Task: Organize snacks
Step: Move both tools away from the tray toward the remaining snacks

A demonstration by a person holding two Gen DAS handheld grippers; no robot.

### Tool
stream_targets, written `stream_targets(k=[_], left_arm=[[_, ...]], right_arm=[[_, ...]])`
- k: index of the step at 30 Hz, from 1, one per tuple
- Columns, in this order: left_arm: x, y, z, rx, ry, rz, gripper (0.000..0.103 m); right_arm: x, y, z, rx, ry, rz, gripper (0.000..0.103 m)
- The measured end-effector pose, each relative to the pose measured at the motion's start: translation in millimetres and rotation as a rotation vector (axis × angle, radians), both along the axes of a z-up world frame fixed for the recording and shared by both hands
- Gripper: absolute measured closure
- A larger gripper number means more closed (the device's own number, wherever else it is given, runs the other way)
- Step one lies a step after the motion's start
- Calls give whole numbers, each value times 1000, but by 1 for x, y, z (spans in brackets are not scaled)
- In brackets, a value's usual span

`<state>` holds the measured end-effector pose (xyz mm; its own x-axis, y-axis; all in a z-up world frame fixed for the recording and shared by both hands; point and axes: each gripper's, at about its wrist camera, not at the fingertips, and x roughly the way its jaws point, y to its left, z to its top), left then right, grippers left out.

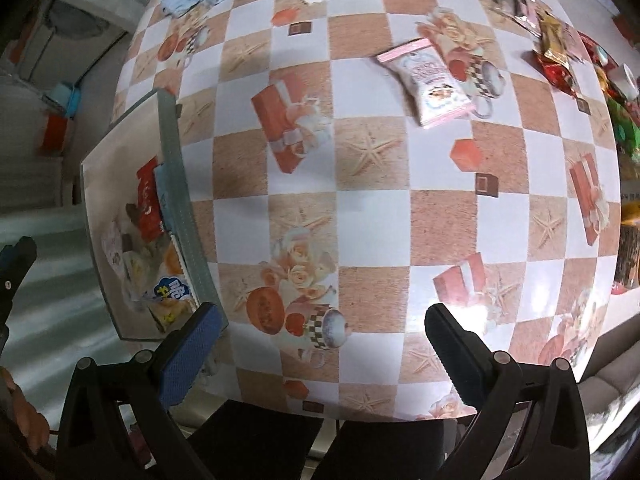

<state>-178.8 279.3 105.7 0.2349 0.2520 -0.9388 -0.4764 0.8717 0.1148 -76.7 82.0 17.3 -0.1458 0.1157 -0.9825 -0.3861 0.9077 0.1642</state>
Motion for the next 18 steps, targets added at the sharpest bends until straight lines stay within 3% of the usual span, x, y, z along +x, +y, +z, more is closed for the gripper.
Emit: stream_targets(k=[18], left_arm=[[9,-12,6,16,3,-11,22]], right_arm=[[7,-15,2,15,0,-27,1]])
